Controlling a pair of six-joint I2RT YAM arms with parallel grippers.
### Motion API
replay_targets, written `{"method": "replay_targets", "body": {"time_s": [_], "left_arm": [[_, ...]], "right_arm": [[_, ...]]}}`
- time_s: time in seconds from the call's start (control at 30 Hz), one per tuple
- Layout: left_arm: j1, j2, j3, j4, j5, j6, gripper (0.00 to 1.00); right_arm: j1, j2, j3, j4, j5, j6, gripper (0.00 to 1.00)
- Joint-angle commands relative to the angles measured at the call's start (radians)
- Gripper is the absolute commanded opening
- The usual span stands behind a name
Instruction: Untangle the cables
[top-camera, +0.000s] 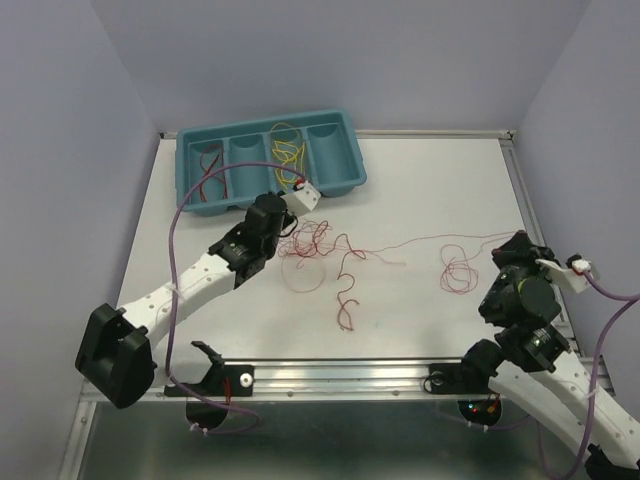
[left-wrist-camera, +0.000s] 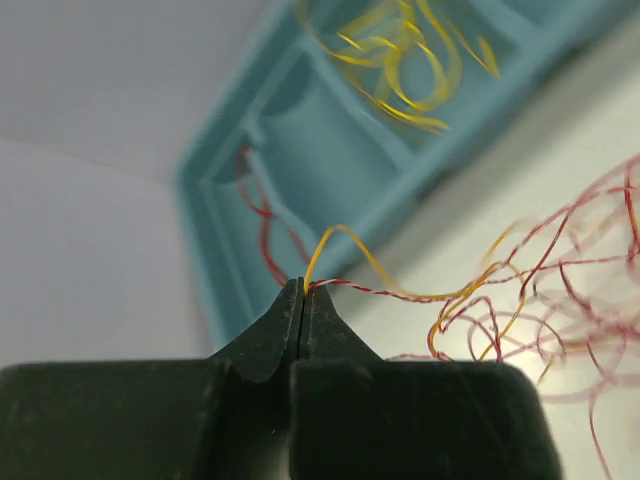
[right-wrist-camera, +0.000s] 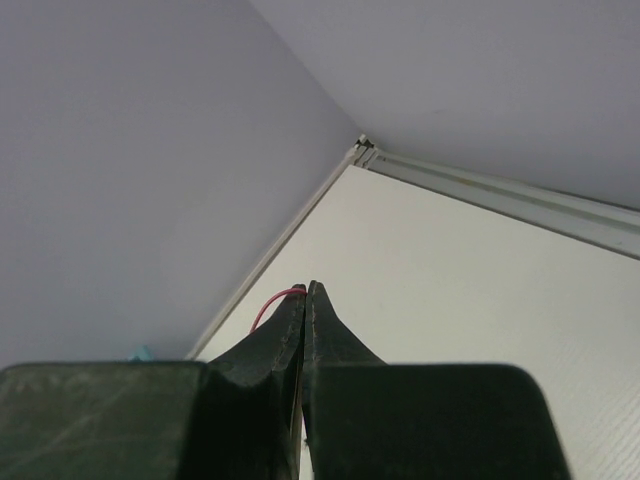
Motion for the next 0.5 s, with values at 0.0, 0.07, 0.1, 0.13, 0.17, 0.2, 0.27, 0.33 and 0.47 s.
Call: {"method": "replay_targets", "body": {"time_s": [0.0,0.07,0.1,0.13,0.17,0.2,0.27,0.33,0.47], "left_arm": [[0.012,-0.084,0.016,-0.054,0.325,-0.088,0.02],[0.012,-0.084,0.024,-0.087,0.416,-0.096,0.34],[0.012,-0.086,0.030,-0.096,0.444,-0.097,0.34],[0.011,-0.092,0.035,-0.102,0.470,-0.097,0.52],[0.010,-0.101,0.048,-0.107,0.493,-0.099,0.60],[0.012,-0.107,0.056,-0.111,0.557,-0.100,0.65],[0.012,-0.109,0.099,-0.124,0.620,-0.105,0.77],[0.011,-0.103,0.151,-0.159,0.712,-0.106,0.82],[0.012,-0.078,0.191,-0.090,0.846,-0.111,0.89]], "right_arm": [[-0.006,-0.003,0.018,0.023,-0.192,-0.096,0.01],[-0.005,0.048,0.050,0.023,-0.402,-0.119,0.01],[-0.006,0.071,0.061,0.023,-0.403,-0.123,0.01],[-0.005,0.100,0.073,0.024,-0.497,-0.127,0.01],[-0.006,0.128,0.092,0.026,-0.538,-0.127,0.01],[-0.005,0.155,0.127,0.029,-0.582,-0.135,0.01],[-0.005,0.253,0.172,0.042,-0.705,-0.144,0.00],[-0.005,0.347,0.247,0.069,-0.817,-0.165,0.01],[-0.005,0.482,0.406,0.075,-0.954,-0.199,0.01]]}}
